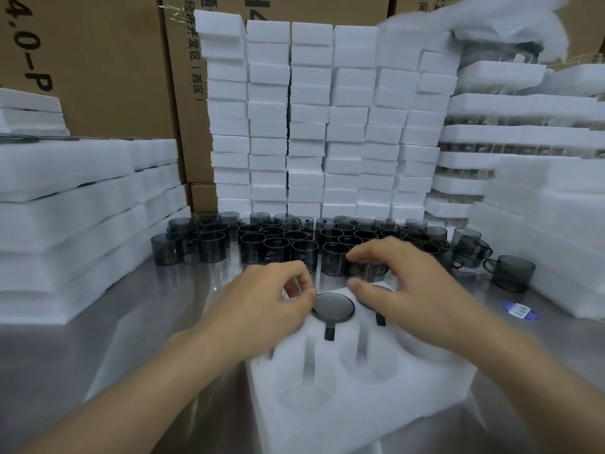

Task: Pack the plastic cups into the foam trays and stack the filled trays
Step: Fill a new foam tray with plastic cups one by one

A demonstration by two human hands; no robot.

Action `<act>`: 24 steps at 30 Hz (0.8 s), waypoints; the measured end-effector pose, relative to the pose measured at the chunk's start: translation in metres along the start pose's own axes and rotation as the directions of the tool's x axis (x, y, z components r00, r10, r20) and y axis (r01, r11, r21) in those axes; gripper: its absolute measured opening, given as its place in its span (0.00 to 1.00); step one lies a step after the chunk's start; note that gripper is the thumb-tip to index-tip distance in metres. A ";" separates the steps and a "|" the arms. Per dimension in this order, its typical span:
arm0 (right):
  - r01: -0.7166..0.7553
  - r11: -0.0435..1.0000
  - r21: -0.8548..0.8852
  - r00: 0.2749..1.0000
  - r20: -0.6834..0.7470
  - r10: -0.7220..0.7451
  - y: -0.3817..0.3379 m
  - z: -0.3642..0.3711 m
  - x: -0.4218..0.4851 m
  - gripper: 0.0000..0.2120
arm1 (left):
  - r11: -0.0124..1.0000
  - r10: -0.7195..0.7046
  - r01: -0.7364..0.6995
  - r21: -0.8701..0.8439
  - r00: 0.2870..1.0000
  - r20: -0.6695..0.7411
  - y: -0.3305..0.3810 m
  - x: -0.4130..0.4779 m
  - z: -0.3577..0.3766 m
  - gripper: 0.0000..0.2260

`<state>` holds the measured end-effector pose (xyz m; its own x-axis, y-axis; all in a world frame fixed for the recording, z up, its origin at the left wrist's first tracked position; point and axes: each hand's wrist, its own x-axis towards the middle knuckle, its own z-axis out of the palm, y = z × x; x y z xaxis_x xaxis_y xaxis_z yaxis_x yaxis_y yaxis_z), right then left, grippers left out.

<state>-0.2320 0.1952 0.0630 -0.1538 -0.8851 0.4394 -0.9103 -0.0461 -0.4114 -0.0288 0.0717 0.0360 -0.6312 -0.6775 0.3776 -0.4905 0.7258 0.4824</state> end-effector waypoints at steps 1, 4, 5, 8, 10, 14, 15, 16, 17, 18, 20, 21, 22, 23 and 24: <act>-0.040 0.999 -0.032 0.992 0.117 0.043 0.003 0.000 0.000 0.19 | 1.000 -0.001 0.001 -0.003 1.000 -0.001 -0.001 0.000 0.000 0.06; -0.108 0.994 -0.006 0.958 0.266 0.106 0.007 0.002 -0.001 0.15 | 1.000 0.000 -0.001 -0.023 1.000 -0.006 -0.001 0.001 0.001 0.07; -0.121 0.992 0.025 0.958 0.263 0.110 0.008 0.003 -0.001 0.14 | 0.999 0.003 -0.003 -0.032 1.000 -0.015 -0.002 0.001 0.002 0.08; -0.154 0.986 0.067 0.960 0.248 0.133 0.008 0.002 -0.001 0.13 | 0.990 -0.010 -0.005 -0.140 0.994 -0.107 -0.013 0.007 0.005 0.05; -0.167 0.984 0.067 0.958 0.245 0.146 0.009 0.002 -0.001 0.12 | 0.975 -0.070 0.022 -0.222 0.975 -0.213 -0.028 0.016 0.005 0.07; -0.177 0.984 -0.004 0.955 0.240 0.173 0.009 -0.002 -0.001 0.13 | 0.946 -0.206 0.096 -0.308 0.914 -0.349 -0.065 0.025 0.011 0.14; -0.180 0.983 -0.047 0.954 0.235 0.186 0.010 -0.005 0.000 0.14 | 0.949 -0.224 0.123 -0.290 0.910 -0.348 -0.073 0.027 0.015 0.15; -0.189 0.978 -0.088 0.952 0.227 0.205 0.012 -0.007 0.000 0.14 | 0.948 -0.245 0.157 -0.276 0.914 -0.324 -0.080 0.029 0.019 0.16; -0.203 0.972 -0.119 0.949 0.218 0.225 0.014 -0.011 0.001 0.14 | 0.943 -0.267 0.188 -0.274 0.919 -0.291 -0.085 0.032 0.022 0.17; -0.218 0.965 -0.143 0.946 0.213 0.245 0.017 -0.013 0.002 0.13 | 0.940 -0.282 0.210 -0.270 0.922 -0.265 -0.089 0.034 0.025 0.18; -0.235 0.955 -0.180 0.939 0.210 0.271 0.022 -0.016 0.003 0.12 | 0.956 -0.258 0.211 -0.206 0.935 -0.241 -0.091 0.037 0.026 0.21; -0.239 0.953 -0.188 0.938 0.209 0.277 0.024 -0.016 0.003 0.12 | 0.971 -0.216 0.186 -0.152 0.953 -0.214 -0.090 0.038 0.027 0.23; -0.242 0.952 -0.187 0.938 0.207 0.279 0.025 -0.015 0.003 0.12 | 0.986 -0.160 0.147 -0.083 0.972 -0.174 -0.088 0.038 0.028 0.24; -0.240 0.954 -0.180 0.940 0.203 0.275 0.026 -0.013 0.002 0.11 | 0.994 -0.108 0.109 0.000 0.985 -0.133 -0.085 0.038 0.029 0.26; -0.237 0.956 -0.175 0.942 0.199 0.270 0.026 -0.011 0.002 0.11 | 0.994 -0.076 0.084 0.077 0.992 -0.098 -0.082 0.037 0.030 0.27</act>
<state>-0.2607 0.1973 0.0622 -0.3138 -0.9385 0.1440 -0.9009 0.2464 -0.3573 -0.0304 -0.0094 -0.0131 -0.5305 -0.7391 0.4151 -0.5863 0.6736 0.4500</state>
